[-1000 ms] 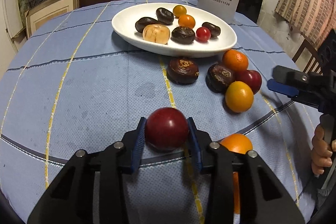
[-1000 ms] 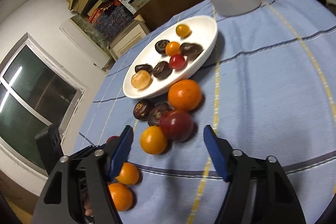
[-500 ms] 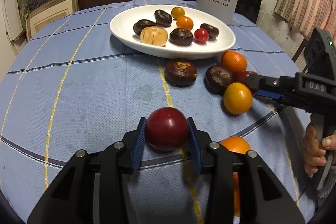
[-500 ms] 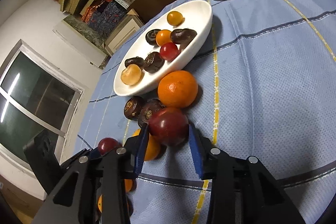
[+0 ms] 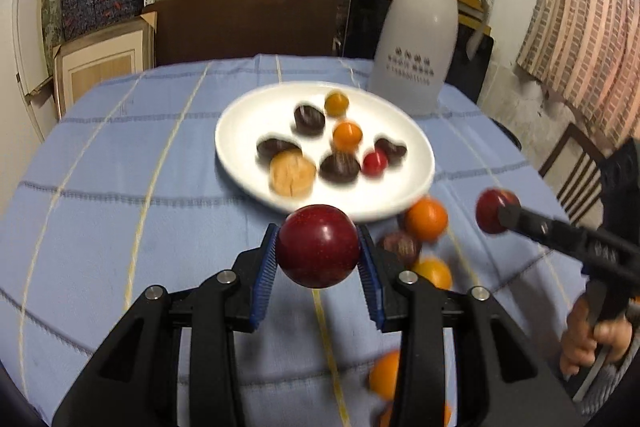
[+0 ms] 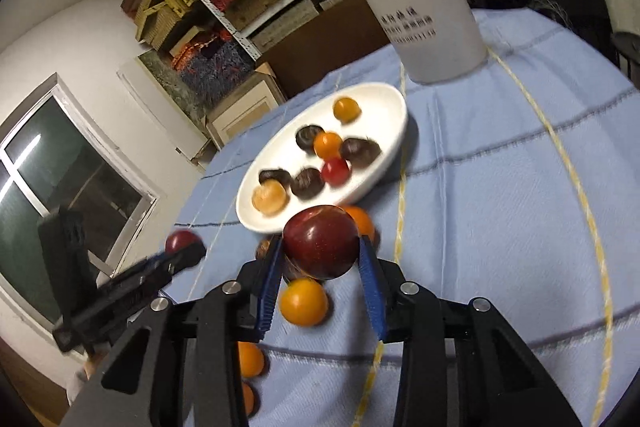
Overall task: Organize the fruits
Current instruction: 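Carry both red tomatoes onto the white plate and open both tools, then grasp a yellow-orange fruit with the left tool while the right tool grasps another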
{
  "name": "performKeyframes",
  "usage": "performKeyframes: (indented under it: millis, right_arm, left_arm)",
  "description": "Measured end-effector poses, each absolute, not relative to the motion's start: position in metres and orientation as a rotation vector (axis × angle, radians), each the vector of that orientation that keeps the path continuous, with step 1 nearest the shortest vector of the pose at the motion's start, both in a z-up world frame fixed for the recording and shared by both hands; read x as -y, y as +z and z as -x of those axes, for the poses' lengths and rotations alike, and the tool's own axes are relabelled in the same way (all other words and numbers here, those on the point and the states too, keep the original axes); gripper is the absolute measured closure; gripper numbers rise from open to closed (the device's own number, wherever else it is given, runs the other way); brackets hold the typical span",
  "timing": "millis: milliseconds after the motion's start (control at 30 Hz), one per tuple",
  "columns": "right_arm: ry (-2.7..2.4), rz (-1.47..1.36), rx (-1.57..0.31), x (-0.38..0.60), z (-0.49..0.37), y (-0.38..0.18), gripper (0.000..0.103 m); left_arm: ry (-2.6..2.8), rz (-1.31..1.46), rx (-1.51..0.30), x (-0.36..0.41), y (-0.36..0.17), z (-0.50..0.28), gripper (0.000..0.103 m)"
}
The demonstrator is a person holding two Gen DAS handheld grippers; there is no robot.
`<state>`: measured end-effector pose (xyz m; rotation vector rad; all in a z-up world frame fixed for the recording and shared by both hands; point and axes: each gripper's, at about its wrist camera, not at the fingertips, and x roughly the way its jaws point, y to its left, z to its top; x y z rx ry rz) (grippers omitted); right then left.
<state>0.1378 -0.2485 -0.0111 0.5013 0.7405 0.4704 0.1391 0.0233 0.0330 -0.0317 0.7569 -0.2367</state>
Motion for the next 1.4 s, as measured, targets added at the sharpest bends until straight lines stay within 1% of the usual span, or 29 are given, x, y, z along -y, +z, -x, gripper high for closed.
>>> performKeyframes:
  millis: [167,267,467,500,533,600,667,700,733,767,800,900,1000,1100,1200,1267,1300,1400]
  right_arm:
    - [0.476,-0.499,-0.748,0.246,-0.178,0.009,0.065]
    - [0.476,-0.474,-0.764,0.230,-0.204,0.008,0.065]
    - [0.461,-0.439,-0.824,0.209,-0.233,-0.019,0.064]
    - [0.460,-0.424,-0.845,0.206,-0.236,-0.024,0.062]
    - [0.457,-0.435,-0.847,0.208,-0.235,-0.026,0.061]
    - [0.474,-0.501,-0.830,0.219,-0.235,-0.022,0.061]
    - [0.493,-0.541,-0.794,0.228,-0.228,-0.011,0.061]
    - [0.500,-0.543,-0.754,0.233,-0.220,0.001,0.060]
    - [0.499,-0.531,-0.730,0.235,-0.214,0.007,0.056]
    - [0.494,-0.519,-0.711,0.237,-0.208,0.012,0.049]
    - [0.485,-0.498,-0.689,0.238,-0.200,0.016,0.046]
    - [0.452,-0.476,-0.681,0.242,-0.179,0.007,0.045]
    - [0.424,-0.484,-0.744,0.246,-0.164,-0.016,0.044]
    - [0.386,-0.514,-0.813,0.251,-0.154,-0.037,0.042]
    - [0.397,-0.563,-0.811,0.258,-0.143,-0.042,0.038]
    - [0.394,-0.567,-0.795,0.261,-0.132,-0.041,0.033]
    - [0.396,-0.569,-0.794,0.263,-0.128,-0.041,0.033]
    - [0.403,-0.572,-0.812,0.262,-0.120,-0.045,0.032]
  left_arm:
    - [-0.265,0.081,-0.758,-0.015,0.048,-0.185,0.066]
    - [-0.303,0.057,-0.791,0.006,0.035,-0.206,0.066]
    - [-0.332,-0.003,-0.876,0.032,-0.003,-0.231,0.065]
    - [-0.331,-0.005,-0.886,0.033,-0.007,-0.234,0.063]
    - [-0.332,-0.006,-0.891,0.032,-0.010,-0.236,0.055]
    - [-0.329,-0.004,-0.876,0.029,-0.010,-0.235,0.047]
    - [-0.319,0.020,-0.843,0.020,0.000,-0.229,0.044]
    - [-0.314,0.041,-0.820,0.013,0.008,-0.224,0.040]
    - [-0.307,0.060,-0.800,0.007,0.015,-0.219,0.030]
    - [-0.294,0.078,-0.780,0.000,0.021,-0.213,0.025]
    - [-0.276,0.094,-0.758,-0.007,0.027,-0.207,0.020]
    - [-0.215,0.123,-0.709,-0.028,0.035,-0.182,0.020]
    - [-0.120,0.134,-0.726,-0.047,0.016,-0.153,0.009]
    - [-0.040,0.100,-0.803,-0.054,-0.005,-0.136,0.009]
    - [-0.066,0.110,-0.804,-0.055,-0.007,-0.115,0.009]
    - [-0.090,0.094,-0.795,-0.049,-0.006,-0.095,0.007]
    - [-0.099,0.078,-0.793,-0.045,-0.006,-0.088,0.005]
    - [-0.124,0.007,-0.789,-0.029,-0.009,-0.069,0.005]
